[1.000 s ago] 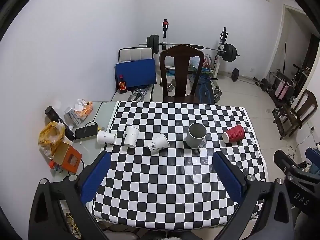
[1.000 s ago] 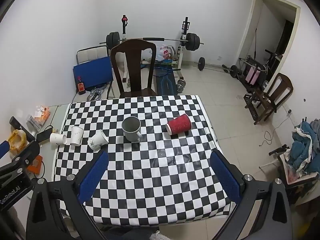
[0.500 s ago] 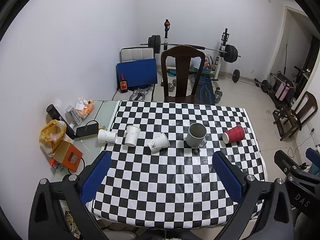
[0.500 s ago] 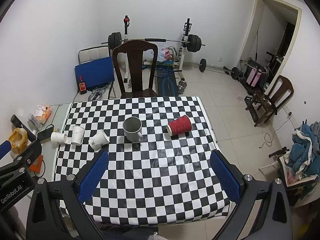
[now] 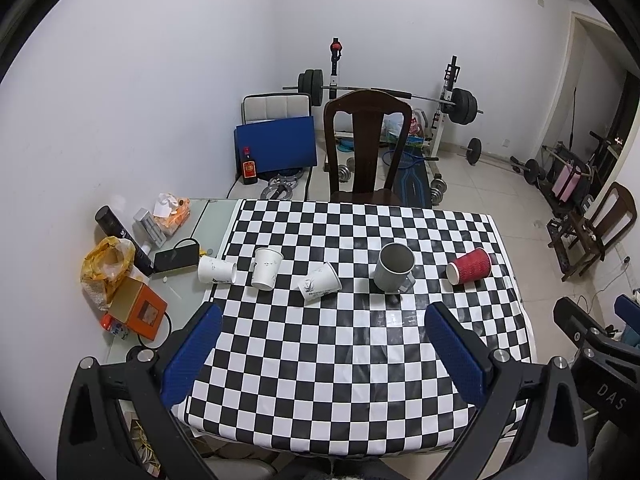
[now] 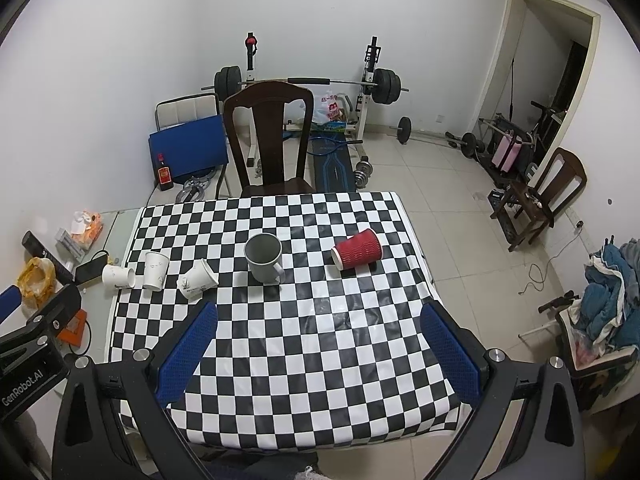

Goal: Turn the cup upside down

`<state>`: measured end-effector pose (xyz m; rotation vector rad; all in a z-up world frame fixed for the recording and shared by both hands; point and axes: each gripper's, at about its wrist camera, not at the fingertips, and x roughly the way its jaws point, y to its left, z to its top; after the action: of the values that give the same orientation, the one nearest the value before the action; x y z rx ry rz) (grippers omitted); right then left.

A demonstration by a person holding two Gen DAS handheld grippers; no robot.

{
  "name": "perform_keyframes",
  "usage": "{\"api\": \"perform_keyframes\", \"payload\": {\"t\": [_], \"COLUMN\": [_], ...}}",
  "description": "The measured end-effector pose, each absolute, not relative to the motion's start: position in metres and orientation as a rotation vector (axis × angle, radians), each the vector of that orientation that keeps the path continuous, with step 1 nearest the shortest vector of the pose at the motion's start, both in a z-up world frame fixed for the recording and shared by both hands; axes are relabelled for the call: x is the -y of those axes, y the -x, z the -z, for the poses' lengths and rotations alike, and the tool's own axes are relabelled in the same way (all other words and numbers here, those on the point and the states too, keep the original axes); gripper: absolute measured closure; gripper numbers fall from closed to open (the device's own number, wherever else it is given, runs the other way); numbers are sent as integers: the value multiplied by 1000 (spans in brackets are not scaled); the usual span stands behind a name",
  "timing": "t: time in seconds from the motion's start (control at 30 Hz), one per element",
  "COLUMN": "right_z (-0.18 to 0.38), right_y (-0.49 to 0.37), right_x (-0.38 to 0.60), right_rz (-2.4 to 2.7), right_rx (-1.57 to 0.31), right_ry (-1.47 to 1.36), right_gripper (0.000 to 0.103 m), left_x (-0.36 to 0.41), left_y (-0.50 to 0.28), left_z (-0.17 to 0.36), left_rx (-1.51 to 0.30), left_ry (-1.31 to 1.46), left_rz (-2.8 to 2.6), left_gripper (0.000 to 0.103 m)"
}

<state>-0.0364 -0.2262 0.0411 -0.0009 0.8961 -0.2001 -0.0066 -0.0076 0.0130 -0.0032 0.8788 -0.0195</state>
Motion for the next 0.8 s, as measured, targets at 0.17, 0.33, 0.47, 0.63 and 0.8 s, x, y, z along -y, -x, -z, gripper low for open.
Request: {"api": "perform_keyframes", "payload": {"t": [0.17, 0.33, 0.47, 0.63, 0.8], "right_z": [-44, -47, -48, -46, -46], "right_y": [38, 39, 40, 40, 40], "right_x": [228, 228, 229, 229, 229], "right_rz": [198, 200, 200, 200, 199], "right_rx": [-895, -895, -894, -891, -889], "right_ry": [2, -1, -1, 0, -1], "right_gripper": [1, 1, 1, 1, 1], "left_x": [8, 9, 9, 9, 10], "left_y": [7, 7, 7, 9, 10], "left_z": [-12, -13, -13, -12, -13], "left_rx": [-878, -877, -878, -880, -879], "left_ry": [3, 4, 3, 7, 9], "left_rz": [19, 21, 20, 22, 20], "left_gripper": [0, 0, 0, 0, 0]}}
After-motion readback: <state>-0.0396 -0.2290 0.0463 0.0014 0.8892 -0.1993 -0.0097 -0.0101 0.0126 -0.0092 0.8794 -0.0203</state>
